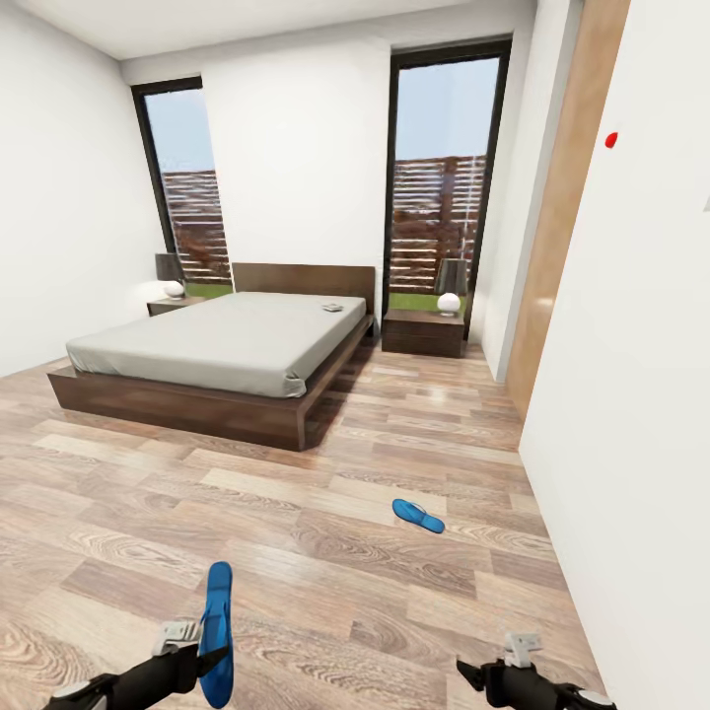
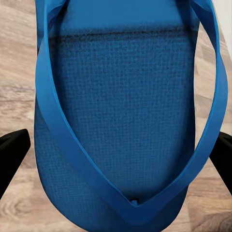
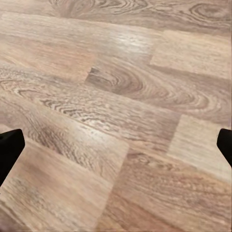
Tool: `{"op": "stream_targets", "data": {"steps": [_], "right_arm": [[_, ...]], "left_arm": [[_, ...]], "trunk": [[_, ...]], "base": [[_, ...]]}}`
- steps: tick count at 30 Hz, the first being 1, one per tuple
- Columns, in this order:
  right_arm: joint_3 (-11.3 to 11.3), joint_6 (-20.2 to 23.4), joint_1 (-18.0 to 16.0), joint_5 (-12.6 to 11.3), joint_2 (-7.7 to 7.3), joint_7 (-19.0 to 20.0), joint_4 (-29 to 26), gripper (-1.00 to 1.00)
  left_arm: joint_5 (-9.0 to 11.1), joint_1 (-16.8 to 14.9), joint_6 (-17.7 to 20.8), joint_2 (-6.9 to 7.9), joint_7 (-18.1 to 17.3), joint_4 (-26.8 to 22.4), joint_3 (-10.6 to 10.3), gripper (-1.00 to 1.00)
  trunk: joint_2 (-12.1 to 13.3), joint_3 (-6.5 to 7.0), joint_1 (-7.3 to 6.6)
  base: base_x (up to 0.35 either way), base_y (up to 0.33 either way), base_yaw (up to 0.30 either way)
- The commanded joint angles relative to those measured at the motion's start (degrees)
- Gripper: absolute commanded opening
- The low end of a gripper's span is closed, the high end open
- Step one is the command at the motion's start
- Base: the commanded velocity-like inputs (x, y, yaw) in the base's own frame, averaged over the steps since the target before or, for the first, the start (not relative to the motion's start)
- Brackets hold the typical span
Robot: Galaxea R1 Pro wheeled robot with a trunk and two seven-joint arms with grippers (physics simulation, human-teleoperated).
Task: In the bedroom, move the book from the bed onto either nightstand, and place the two sandals side by side next to the bed.
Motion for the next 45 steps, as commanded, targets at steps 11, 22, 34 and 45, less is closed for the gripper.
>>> {"op": "stream_targets", "data": {"steps": [11,22,34,45], "right_arm": [[0.1,0.01,0.01,-0.6,-0.03,-0.03,3.62,1.0],[0.12,-2.59,0.01,-0.57,-0.03,-0.02,3.72,1.0],[0.14,-2.65,0.01,-0.53,-0.03,-0.09,3.72,1.0],[0.14,-2.65,0.01,-0.53,-0.03,-0.16,3.72,1.0]], "left_arm": [[0.18,-0.04,-0.5,0.02,-0.14,0.24,0.05,-1.0],[0.18,-0.04,-0.59,-0.06,-0.14,1.21,0.06,-1.0],[0.18,-0.04,-0.54,-0.09,-0.14,1.23,0.06,-1.0],[0.18,-0.04,-0.52,-0.12,-0.14,1.31,0.06,-1.0]], "trunk": [[-0.03,-0.06,-0.01],[-0.03,-0.06,-0.01],[-0.03,-0.28,-0.01],[-0.03,-1.24,-0.01]], "base": [[0.0,0.0,0.0],[0.0,0.0,0.0],[0.0,0.0,0.0],[0.0,0.0,0.0]]}}
